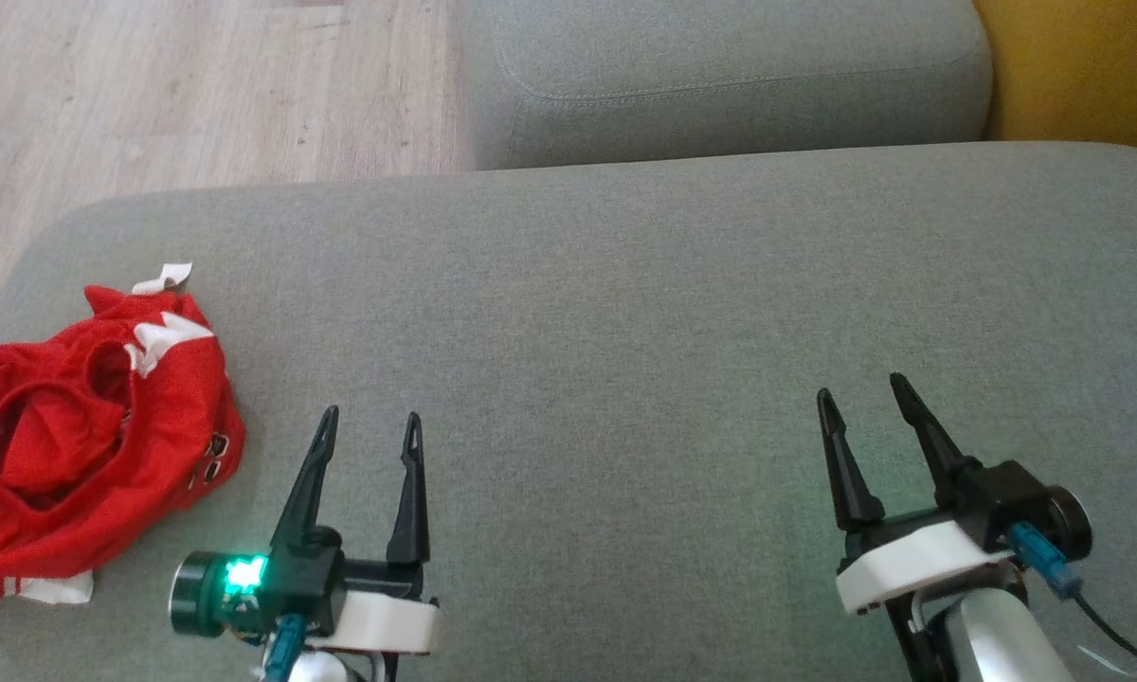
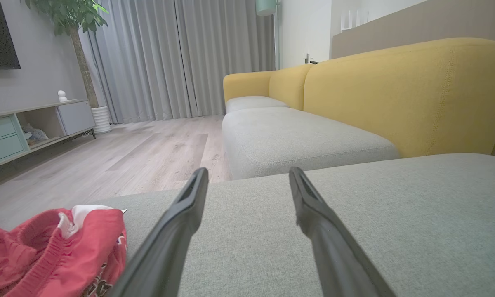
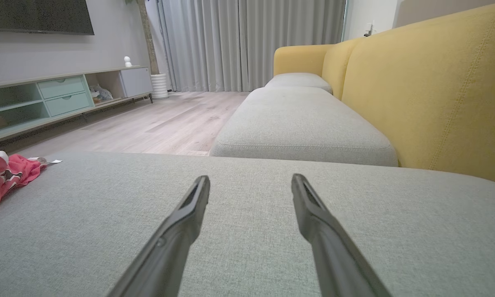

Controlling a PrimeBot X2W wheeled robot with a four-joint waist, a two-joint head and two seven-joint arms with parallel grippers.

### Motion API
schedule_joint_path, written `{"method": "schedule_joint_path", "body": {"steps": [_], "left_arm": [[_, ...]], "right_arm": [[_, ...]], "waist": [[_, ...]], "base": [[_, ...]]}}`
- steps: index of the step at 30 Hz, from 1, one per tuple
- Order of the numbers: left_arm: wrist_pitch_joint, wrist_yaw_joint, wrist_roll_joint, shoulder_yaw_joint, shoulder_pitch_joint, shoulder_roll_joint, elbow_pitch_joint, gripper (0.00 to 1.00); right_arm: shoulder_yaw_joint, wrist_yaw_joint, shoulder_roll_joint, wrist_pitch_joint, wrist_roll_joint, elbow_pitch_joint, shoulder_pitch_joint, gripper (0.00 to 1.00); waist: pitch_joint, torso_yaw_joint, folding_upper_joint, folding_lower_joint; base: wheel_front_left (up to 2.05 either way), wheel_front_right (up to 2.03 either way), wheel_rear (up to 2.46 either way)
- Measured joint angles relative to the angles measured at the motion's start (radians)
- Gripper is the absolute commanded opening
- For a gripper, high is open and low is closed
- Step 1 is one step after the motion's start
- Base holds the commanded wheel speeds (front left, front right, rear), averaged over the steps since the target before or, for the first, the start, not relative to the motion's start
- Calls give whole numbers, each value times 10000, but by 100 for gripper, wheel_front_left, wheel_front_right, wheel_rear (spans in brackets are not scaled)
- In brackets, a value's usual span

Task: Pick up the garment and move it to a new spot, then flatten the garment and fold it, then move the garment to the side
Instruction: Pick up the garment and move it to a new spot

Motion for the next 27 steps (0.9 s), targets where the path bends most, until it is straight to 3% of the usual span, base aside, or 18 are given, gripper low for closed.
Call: {"method": "schedule_joint_path", "body": {"steps": [16,27], "left_arm": [[0,180,-52,84,-121,2,337,100],[0,671,-368,211,-542,0,305,100]], "right_arm": [[-104,0,-4,0,0,-10,-47,100],[-176,0,-19,0,-253,-94,-105,100]], "waist": [[142,250,0,0],[527,1756,0,0]], "base": [[0,0,0],[0,0,0]]}}
